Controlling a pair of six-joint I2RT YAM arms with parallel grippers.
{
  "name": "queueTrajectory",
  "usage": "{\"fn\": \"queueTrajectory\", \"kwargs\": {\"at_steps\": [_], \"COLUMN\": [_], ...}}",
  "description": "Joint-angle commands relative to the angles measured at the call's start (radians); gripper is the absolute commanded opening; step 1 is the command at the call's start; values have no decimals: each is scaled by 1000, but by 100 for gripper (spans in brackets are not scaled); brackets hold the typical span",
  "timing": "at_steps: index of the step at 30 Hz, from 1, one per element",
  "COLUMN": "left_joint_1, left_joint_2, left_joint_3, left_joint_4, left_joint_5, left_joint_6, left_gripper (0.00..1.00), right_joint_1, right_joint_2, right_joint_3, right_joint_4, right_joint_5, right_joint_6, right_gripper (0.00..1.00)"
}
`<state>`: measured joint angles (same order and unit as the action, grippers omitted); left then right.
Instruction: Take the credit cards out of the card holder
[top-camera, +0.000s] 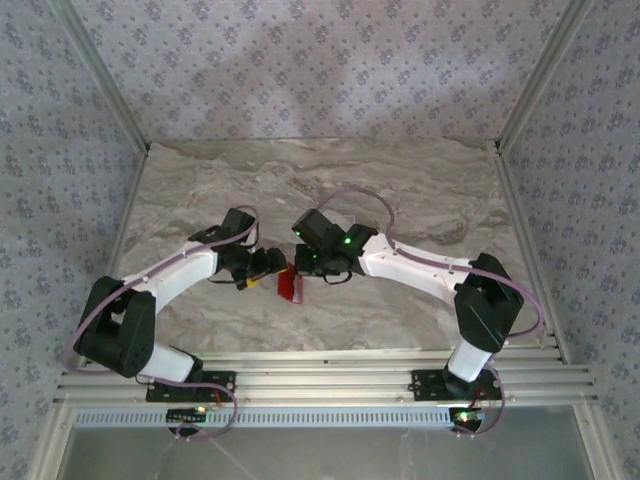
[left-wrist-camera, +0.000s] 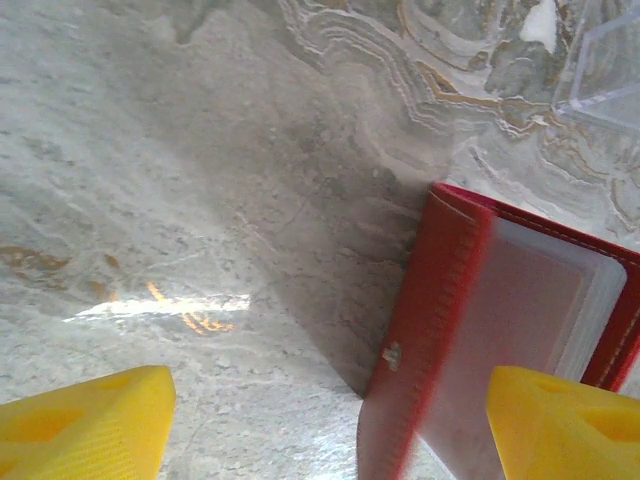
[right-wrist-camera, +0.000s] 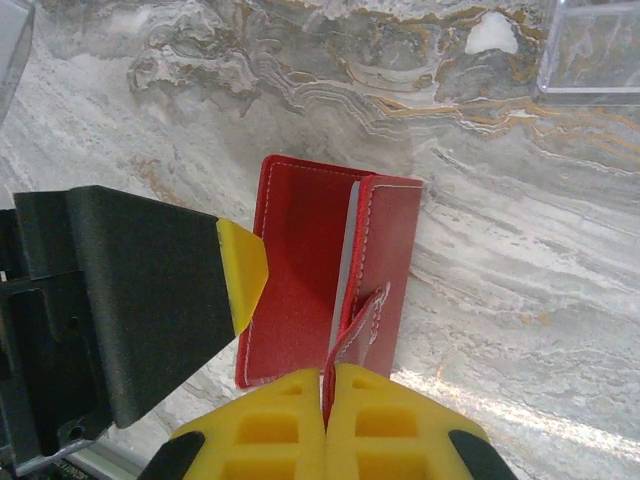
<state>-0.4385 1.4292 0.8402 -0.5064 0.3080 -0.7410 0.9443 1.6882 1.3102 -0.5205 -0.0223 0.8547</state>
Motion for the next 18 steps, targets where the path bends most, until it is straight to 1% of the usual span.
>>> {"fn": "queueTrajectory", "kwargs": {"at_steps": [1, 4, 9, 15, 18], "left_joint_1": [6, 15, 30, 26, 13], "left_joint_2": [-56, -98, -130, -87, -62], "left_joint_3": [-15, -22, -20, -7, 3], "left_joint_4": [-51, -62, -76, -73, -64], "left_joint_5": [-48, -79, -75, -29, -16], "left_joint_6": [14, 14, 24, 46, 49], "left_gripper": [81, 80, 79, 78, 74], "right_joint_1": [12, 18, 18, 19, 16], "right_joint_2": [-8, 8, 16, -7, -29], "right_joint_3": [42, 64, 77, 65, 47], "right_joint_4": [13, 7, -8, -57, -109], "right_joint_5": [-22, -32, -30, 10, 33], "right_joint_6": [-19, -27, -28, -29, -29], "right_gripper": [0, 0, 0, 0, 0]}}
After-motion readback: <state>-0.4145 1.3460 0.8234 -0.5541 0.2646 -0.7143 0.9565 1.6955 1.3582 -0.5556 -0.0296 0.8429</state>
